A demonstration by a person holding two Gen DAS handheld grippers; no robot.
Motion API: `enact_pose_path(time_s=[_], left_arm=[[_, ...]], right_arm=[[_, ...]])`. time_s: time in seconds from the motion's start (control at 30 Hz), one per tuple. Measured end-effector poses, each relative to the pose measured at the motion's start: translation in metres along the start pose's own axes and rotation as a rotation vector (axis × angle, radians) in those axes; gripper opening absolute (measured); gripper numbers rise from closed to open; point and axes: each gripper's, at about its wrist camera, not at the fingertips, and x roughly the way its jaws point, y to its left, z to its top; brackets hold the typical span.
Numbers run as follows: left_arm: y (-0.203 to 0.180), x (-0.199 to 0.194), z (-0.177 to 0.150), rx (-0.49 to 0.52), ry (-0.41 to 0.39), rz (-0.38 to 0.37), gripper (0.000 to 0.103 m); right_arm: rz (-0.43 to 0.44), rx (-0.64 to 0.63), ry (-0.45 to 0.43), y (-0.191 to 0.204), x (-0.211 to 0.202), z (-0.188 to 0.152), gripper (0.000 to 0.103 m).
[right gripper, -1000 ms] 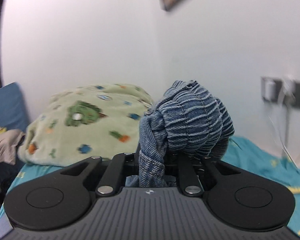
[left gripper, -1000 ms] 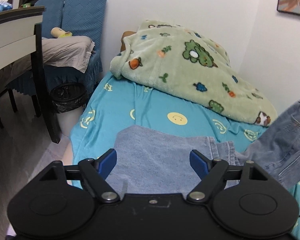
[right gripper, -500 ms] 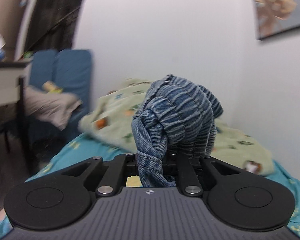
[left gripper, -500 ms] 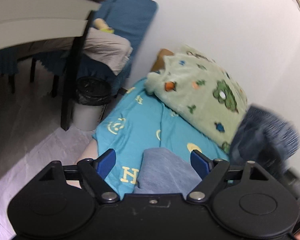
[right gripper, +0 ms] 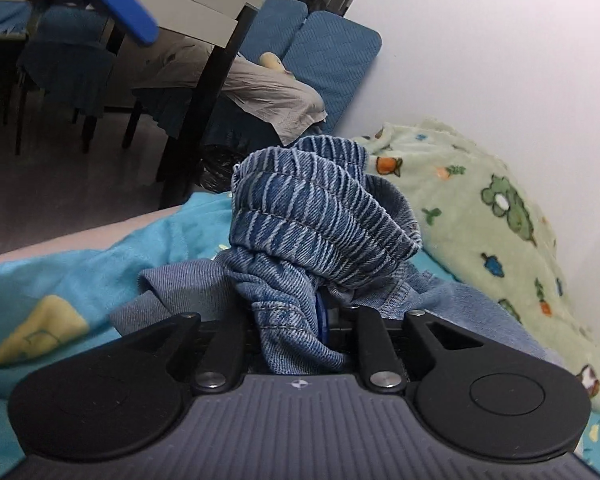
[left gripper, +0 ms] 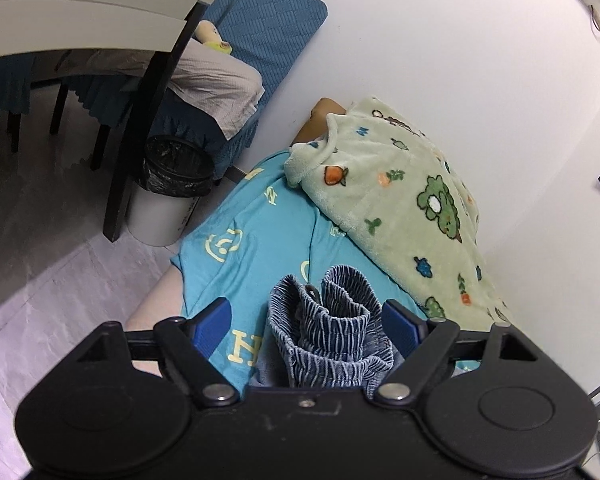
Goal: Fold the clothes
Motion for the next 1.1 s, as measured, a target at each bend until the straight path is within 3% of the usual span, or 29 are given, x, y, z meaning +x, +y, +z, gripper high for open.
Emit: enact_pose_path(time_s=[0.07,0.1,0.13,0.33,0.53,0.83,0.97,1.1], left_arm=[[0.000,0.003,-0.001,0.000,0.012,-0.003,0.081],[0.000,0.005,-0.002,0.003,0.018,-0.003,0.081],[-0.001,0.006,-0.002,0.008,0.022,-0.002,0.081],[-0.006,0.011,-0.008,0.060,0.044,0.009,0.082],[-0.022,0.024,-0.015,0.155,0.058,-0.013,0.079],[-0.042,0.042,-0.031,0.303,0.088,-0.032,0.072],[-0.050,0.048,-0.036,0.351,0.081,-0.021,0.068],[-0.063,0.054,-0.040,0.416,0.060,-0.025,0.065]], right_arm=[[0.022,0.007,0.012,-0.006,0.000,0.005,0.022],[0.047,0.010,0.020,-0.004,0.005,0.010,0.036],[0.092,0.015,0.027,-0.004,0.004,0.011,0.059],[0.178,-0.026,-0.016,0.001,-0.022,0.014,0.074],[0.164,0.075,-0.069,-0.044,-0.058,0.006,0.074],[-0.105,0.466,-0.030,-0.146,-0.068,-0.042,0.073],[-0.100,0.564,0.014,-0.153,-0.050,-0.062,0.069],[-0.055,0.631,0.130,-0.144,-0.024,-0.081,0.072]])
